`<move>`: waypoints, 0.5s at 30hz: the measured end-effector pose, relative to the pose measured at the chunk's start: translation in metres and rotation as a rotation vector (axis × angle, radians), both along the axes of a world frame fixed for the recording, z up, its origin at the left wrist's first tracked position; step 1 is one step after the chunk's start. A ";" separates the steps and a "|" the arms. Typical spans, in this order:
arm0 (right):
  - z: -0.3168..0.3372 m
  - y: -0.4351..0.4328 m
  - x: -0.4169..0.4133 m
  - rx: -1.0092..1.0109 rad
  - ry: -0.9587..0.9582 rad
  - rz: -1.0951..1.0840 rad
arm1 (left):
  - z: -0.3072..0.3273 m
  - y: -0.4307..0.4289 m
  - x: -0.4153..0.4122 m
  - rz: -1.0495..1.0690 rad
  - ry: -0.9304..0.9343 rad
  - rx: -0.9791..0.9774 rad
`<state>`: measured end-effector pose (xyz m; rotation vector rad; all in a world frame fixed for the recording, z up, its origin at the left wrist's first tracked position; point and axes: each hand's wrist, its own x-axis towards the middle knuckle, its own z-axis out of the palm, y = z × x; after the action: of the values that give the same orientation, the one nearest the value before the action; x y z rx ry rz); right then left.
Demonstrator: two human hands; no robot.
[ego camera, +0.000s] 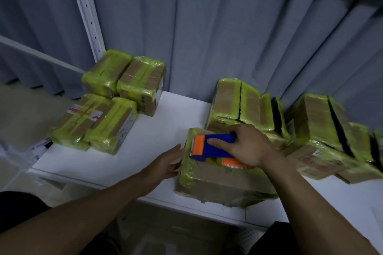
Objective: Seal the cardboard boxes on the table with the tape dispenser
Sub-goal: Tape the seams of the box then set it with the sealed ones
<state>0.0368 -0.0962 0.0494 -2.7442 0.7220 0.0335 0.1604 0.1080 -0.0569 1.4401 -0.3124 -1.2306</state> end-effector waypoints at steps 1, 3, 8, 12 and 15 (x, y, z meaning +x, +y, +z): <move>-0.001 0.001 -0.002 0.084 -0.105 -0.046 | 0.000 0.002 0.007 -0.061 -0.052 -0.008; -0.001 0.000 -0.006 0.248 -0.291 -0.142 | 0.006 0.000 0.022 -0.218 -0.216 -0.053; -0.001 -0.008 -0.020 0.549 -0.300 -0.141 | 0.022 -0.013 0.039 -0.452 -0.569 -0.083; 0.001 -0.015 -0.036 0.646 -0.400 -0.142 | 0.025 -0.024 0.049 -0.553 -0.716 0.024; -0.002 -0.015 -0.042 0.710 -0.349 -0.191 | 0.026 -0.029 0.051 -0.564 -0.690 -0.009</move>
<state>-0.0056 -0.1110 0.0470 -1.9339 0.6972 -0.1895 0.2118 0.0792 -0.0310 1.8047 -1.2573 -1.1096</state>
